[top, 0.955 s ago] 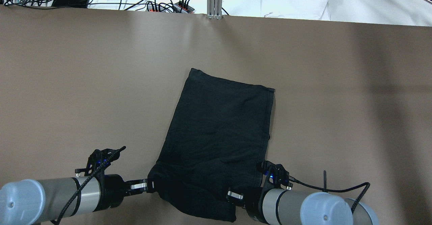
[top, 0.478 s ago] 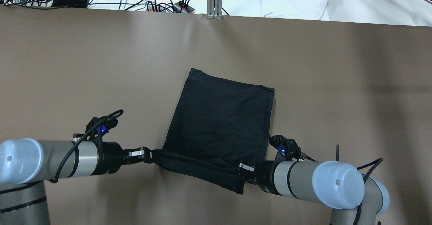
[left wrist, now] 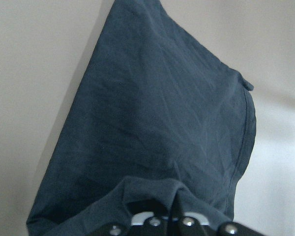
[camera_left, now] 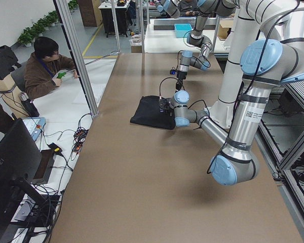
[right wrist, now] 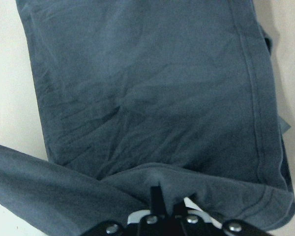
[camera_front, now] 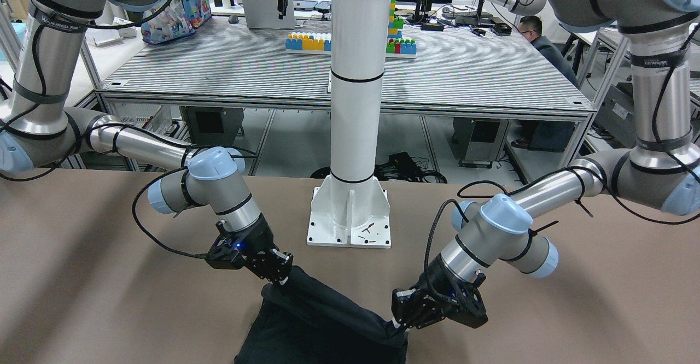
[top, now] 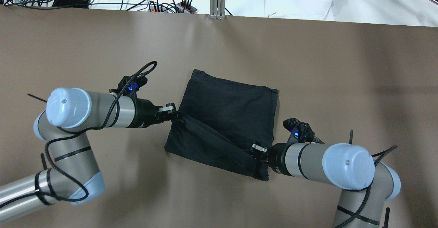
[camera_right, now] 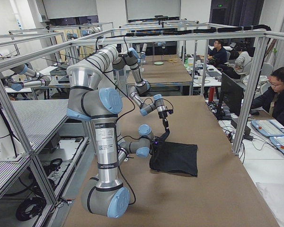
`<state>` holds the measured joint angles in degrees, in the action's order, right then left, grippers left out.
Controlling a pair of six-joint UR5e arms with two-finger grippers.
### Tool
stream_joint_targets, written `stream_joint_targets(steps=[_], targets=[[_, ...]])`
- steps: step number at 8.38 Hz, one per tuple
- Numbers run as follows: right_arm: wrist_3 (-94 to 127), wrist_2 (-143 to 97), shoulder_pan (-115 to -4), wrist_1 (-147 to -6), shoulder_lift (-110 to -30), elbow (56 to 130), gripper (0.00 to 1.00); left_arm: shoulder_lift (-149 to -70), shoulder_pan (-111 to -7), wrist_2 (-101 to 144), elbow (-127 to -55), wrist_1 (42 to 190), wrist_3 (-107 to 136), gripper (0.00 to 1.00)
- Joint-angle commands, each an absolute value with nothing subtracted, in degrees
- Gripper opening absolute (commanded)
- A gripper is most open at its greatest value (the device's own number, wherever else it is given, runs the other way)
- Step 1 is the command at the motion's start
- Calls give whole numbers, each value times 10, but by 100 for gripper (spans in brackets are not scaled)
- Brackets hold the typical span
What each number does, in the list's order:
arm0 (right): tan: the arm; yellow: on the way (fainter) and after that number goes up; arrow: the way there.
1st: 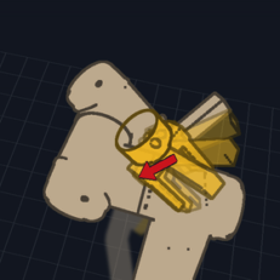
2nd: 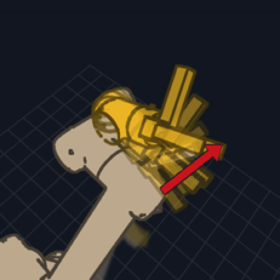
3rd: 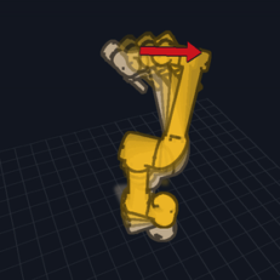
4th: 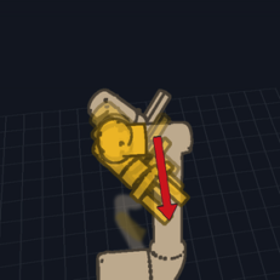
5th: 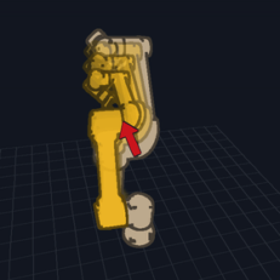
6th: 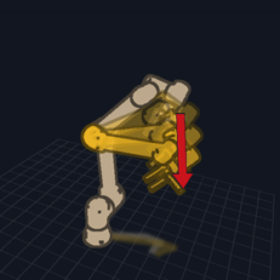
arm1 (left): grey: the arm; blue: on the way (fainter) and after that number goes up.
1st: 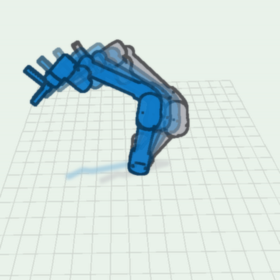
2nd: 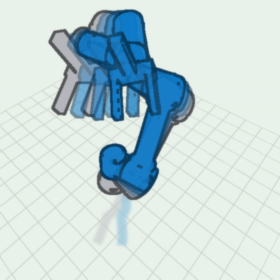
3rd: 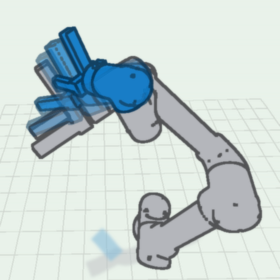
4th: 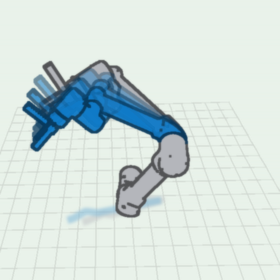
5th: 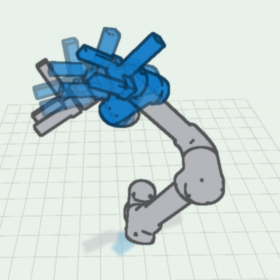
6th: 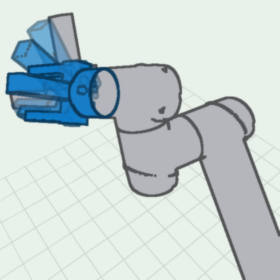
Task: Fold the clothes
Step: 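Lift the near edge with both grippers and fold it toward the far edge, then lay the folded edge down with both grippers onto the far half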
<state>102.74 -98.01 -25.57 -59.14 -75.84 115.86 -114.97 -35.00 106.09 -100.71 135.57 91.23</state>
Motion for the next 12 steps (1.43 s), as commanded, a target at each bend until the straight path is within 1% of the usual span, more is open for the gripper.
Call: stream_joint_targets(steps=[1, 2, 4, 6, 9, 11, 12], targets=[[1027, -979, -305, -592, -750, 1140, 0, -1200, -397, 1098, -955, 1355, 912, 0], [1027, -980, -322, -593, -730, 1118, 0, -1200, -403, 1100, -954, 1355, 912, 0], [1022, -979, -339, -597, -667, 1038, 0, -1201, -403, 1099, -953, 1354, 912, 0], [1013, -979, -343, -597, -657, 1025, 0, -1206, -403, 1095, -943, 1354, 912, 0], [1012, -979, -359, -597, -657, 1020, 0, -1244, -410, 1094, -898, 1354, 912, 0], [1012, -978, -363, -592, -656, 994, 0, -1252, -415, 1094, -881, 1356, 911, 0], [1012, -976, -362, -591, -656, 992, 0, -1252, -415, 1093, -876, 1356, 906, 0]])
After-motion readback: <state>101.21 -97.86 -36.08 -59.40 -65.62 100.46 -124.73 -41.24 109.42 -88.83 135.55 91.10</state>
